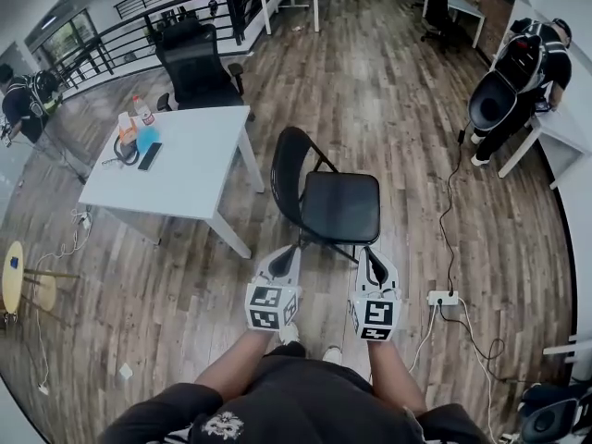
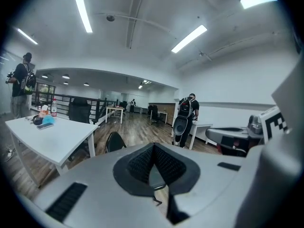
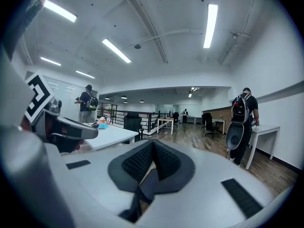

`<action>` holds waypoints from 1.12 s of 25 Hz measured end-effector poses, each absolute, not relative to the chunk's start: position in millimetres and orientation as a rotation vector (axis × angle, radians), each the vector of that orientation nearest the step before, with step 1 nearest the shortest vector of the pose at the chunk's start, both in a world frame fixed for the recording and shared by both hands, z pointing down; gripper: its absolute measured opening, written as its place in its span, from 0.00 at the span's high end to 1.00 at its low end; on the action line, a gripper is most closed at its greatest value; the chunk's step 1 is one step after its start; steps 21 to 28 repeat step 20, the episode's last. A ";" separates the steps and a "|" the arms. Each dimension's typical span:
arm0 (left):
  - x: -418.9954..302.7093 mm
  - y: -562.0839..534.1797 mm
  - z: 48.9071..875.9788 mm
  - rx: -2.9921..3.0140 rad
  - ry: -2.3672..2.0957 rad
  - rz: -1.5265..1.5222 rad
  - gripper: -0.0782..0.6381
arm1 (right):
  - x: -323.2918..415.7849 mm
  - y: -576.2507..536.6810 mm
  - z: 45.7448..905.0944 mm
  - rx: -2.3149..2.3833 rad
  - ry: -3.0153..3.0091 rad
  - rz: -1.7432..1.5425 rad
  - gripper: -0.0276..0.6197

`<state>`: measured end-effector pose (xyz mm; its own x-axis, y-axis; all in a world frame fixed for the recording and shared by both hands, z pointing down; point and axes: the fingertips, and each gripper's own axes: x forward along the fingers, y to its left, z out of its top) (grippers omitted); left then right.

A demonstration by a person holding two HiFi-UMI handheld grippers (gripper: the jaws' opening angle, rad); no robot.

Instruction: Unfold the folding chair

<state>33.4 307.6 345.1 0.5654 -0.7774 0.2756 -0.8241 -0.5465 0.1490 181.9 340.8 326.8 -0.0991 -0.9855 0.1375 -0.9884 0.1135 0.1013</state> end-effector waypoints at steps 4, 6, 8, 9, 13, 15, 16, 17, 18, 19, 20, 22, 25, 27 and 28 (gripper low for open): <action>45.5 332.1 342.1 2.552 -1.332 0.248 0.88 | 184.0 361.7 321.1 1.975 -2.256 -0.017 0.94; 48.0 339.6 341.6 2.556 -1.338 0.240 0.88 | 183.1 369.2 320.9 1.966 -2.271 -0.028 0.94; 50.5 346.2 340.9 2.557 -1.349 0.233 0.88 | 183.1 376.4 321.6 1.957 -2.284 -0.033 0.94; 51.6 349.7 340.6 2.558 -1.353 0.232 0.88 | 182.6 380.1 321.3 1.951 -2.286 -0.044 0.94; 52.4 359.4 337.4 2.561 -1.361 0.229 0.88 | 172.8 388.4 311.2 1.920 -2.293 -0.115 0.94; 55.2 362.3 336.5 2.565 -1.365 0.226 0.88 | 172.4 390.4 310.8 1.914 -2.298 -0.122 0.94; 58.2 363.2 336.5 2.566 -1.367 0.223 0.88 | 174.7 391.0 312.0 1.914 -2.299 -0.123 0.94; 61.7 364.0 336.7 2.568 -1.369 0.219 0.88 | 177.7 391.7 313.5 1.914 -2.299 -0.123 0.94; 65.1 364.9 336.9 2.570 -1.371 0.217 0.88 | 180.8 392.3 315.1 1.916 -2.299 -0.122 0.94; 68.4 365.8 337.2 2.573 -1.373 0.216 0.88 | 183.9 393.0 316.9 1.917 -2.299 -0.120 0.94; 71.7 366.8 337.5 2.576 -1.375 0.216 0.88 | 186.8 393.6 318.6 1.918 -2.299 -0.118 0.94; 71.7 366.8 337.5 2.576 -1.375 0.216 0.88 | 186.8 393.6 318.6 1.918 -2.299 -0.118 0.94; 71.7 366.8 337.5 2.576 -1.375 0.216 0.88 | 186.8 393.6 318.6 1.918 -2.299 -0.118 0.94; 71.7 366.8 337.5 2.576 -1.375 0.216 0.88 | 186.8 393.6 318.6 1.918 -2.299 -0.118 0.94; 71.7 366.8 337.5 2.576 -1.375 0.216 0.88 | 186.8 393.6 318.6 1.918 -2.299 -0.118 0.94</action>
